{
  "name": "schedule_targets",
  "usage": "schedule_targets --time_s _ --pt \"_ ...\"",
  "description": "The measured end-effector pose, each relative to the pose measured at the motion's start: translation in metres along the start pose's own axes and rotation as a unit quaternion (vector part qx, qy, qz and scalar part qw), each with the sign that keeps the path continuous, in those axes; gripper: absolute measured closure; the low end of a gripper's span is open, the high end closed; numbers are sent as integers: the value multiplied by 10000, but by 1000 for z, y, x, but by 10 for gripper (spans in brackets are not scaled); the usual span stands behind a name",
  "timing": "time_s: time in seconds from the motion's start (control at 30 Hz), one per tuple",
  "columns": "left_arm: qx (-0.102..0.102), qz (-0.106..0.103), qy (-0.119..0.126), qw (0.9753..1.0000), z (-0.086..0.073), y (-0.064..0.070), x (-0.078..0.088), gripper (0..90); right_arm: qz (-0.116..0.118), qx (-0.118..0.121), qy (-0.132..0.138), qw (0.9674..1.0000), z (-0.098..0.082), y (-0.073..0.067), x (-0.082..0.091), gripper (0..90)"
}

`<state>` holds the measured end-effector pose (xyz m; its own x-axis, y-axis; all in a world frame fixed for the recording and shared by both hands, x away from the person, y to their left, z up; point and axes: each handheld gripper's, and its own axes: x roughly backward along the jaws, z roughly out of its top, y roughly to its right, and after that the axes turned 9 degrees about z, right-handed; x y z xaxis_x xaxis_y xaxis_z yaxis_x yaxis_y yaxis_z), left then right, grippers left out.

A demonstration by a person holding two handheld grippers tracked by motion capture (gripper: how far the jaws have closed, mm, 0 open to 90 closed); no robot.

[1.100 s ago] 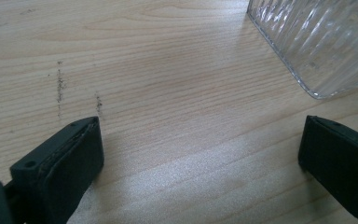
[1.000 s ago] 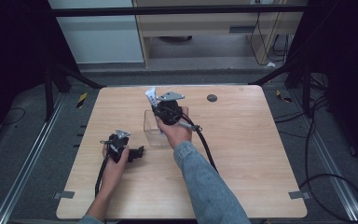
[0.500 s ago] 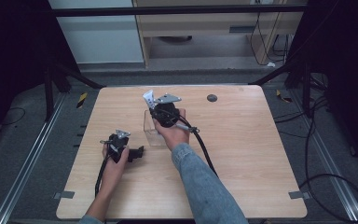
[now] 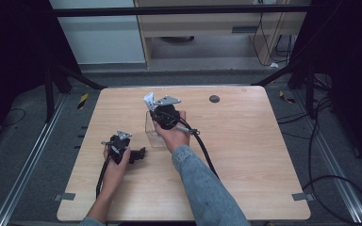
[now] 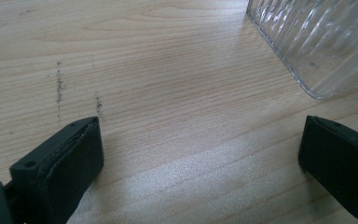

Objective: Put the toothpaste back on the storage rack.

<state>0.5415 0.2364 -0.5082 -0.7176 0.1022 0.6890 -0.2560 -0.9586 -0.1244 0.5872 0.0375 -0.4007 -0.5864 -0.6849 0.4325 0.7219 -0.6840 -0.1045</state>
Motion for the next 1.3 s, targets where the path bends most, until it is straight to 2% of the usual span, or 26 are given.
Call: schedule_targets --time_s 1.17,1.3 --pt "-11 -11 0 10000 0 0 0 0 -26 -11 -132 9999 4 -5 -14 778" --pt "-12 -11 -2 10000 0 0 0 0 -71 -140 -88 9998 5 -3 -15 778"
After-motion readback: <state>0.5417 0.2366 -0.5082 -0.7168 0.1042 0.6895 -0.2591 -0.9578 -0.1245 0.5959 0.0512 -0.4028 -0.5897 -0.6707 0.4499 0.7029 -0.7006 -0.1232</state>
